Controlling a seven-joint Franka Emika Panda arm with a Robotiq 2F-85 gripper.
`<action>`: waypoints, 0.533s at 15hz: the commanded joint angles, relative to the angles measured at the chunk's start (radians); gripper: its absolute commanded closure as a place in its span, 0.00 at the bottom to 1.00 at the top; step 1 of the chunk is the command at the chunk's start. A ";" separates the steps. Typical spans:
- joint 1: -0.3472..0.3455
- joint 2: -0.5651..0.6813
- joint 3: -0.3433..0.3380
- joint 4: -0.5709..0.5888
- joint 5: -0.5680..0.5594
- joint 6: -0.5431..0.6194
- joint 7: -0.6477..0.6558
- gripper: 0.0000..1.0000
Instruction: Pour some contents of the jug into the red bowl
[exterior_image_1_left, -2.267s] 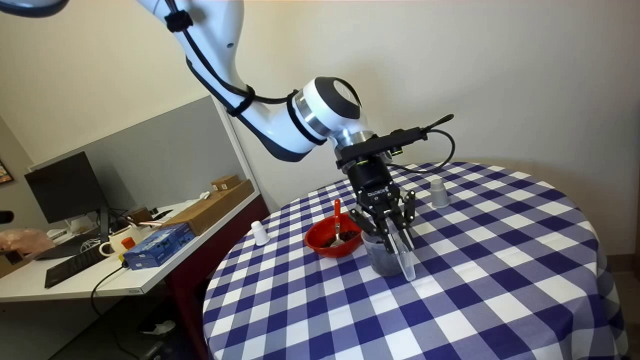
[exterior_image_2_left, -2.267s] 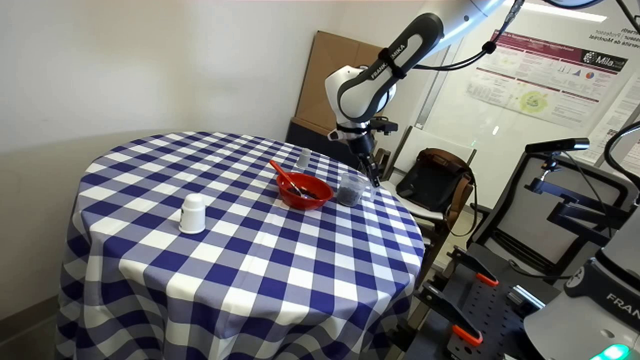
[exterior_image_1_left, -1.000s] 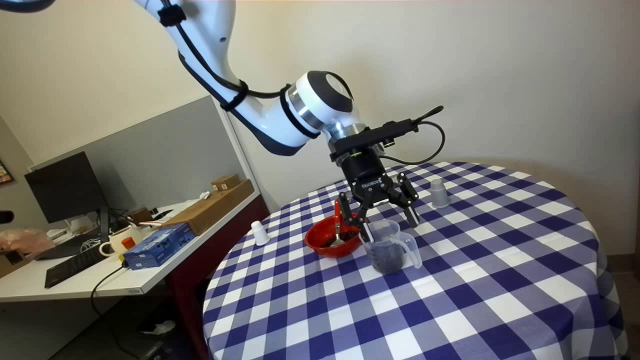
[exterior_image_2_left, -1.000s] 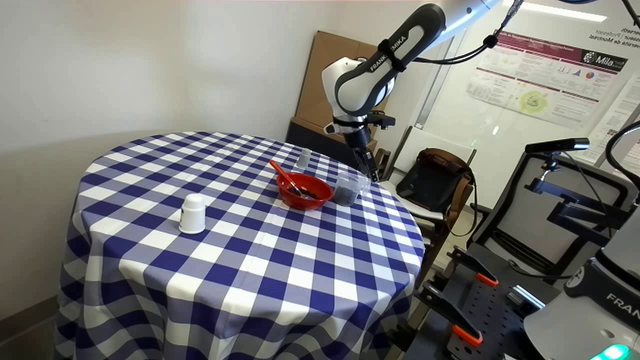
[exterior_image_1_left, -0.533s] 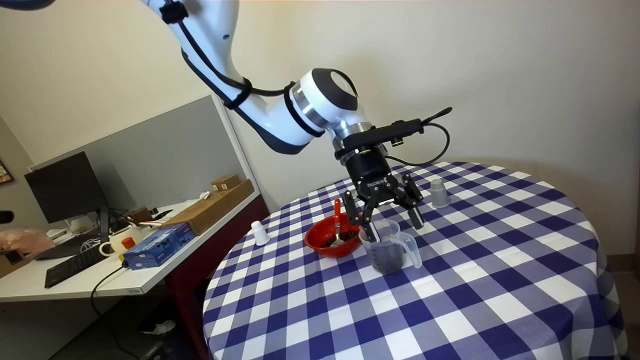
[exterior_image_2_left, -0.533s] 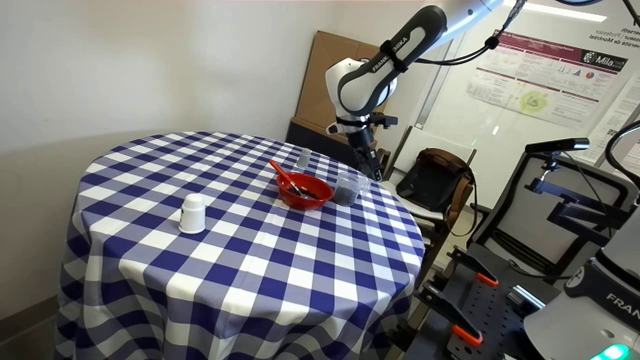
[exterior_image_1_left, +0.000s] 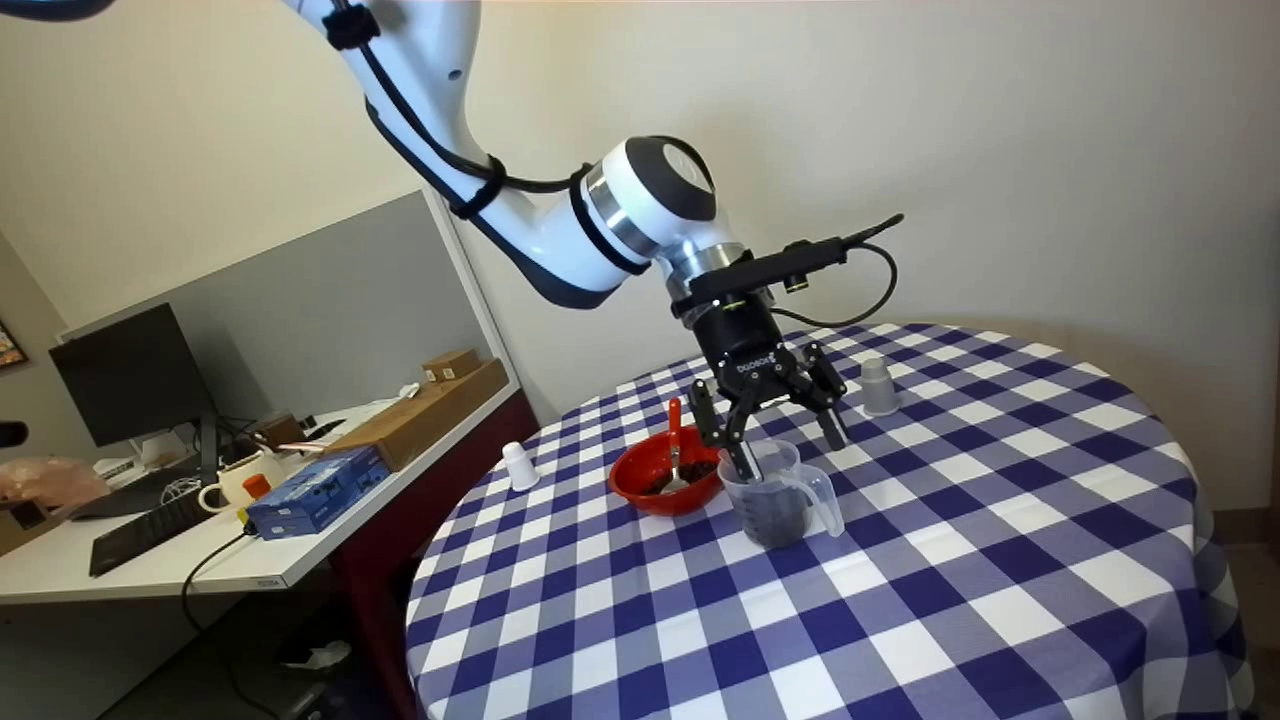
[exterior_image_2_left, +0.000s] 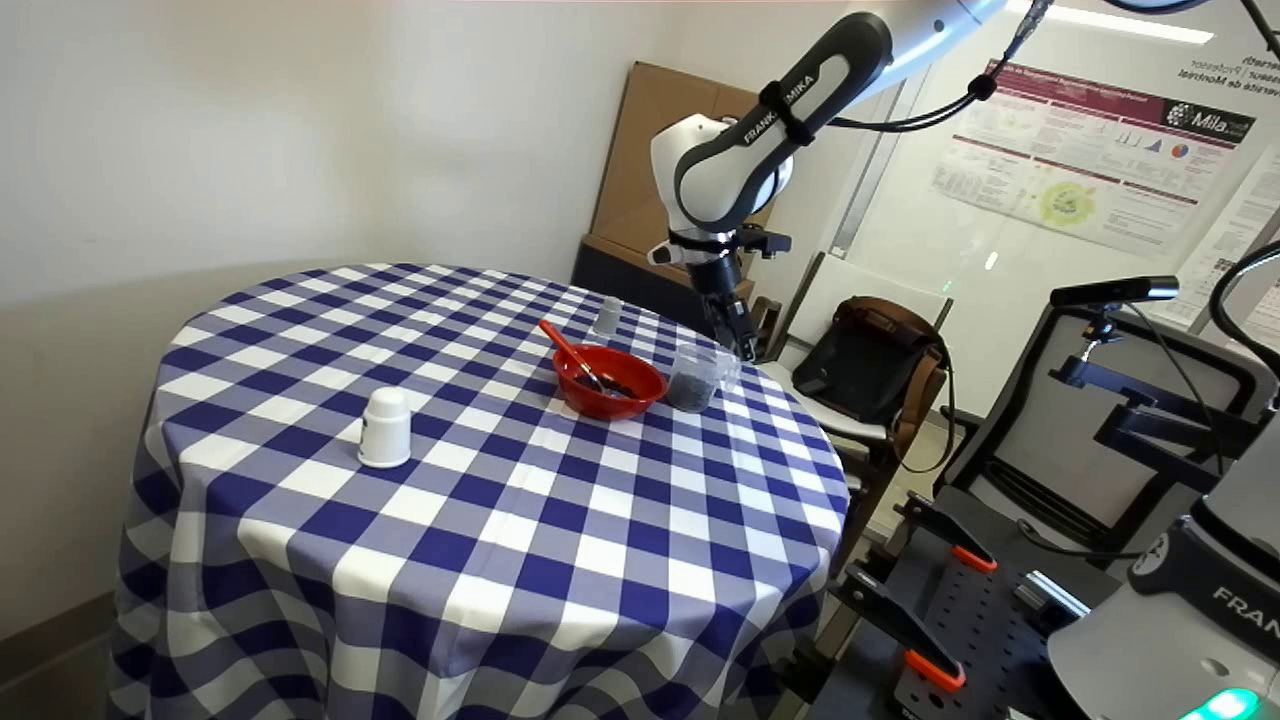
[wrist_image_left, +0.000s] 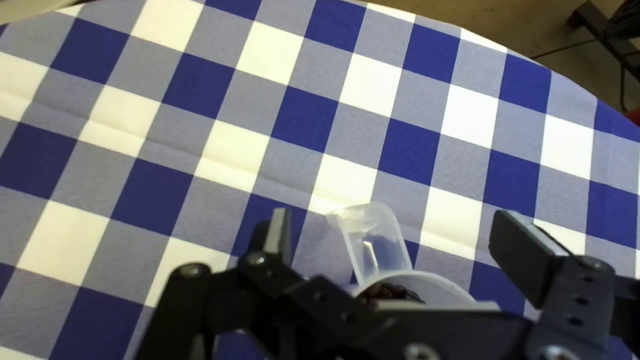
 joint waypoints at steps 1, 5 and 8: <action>-0.021 0.011 0.017 0.014 0.013 0.019 -0.039 0.00; -0.027 0.016 0.015 0.013 0.011 0.024 -0.053 0.33; -0.031 0.019 0.013 0.013 0.009 0.030 -0.054 0.55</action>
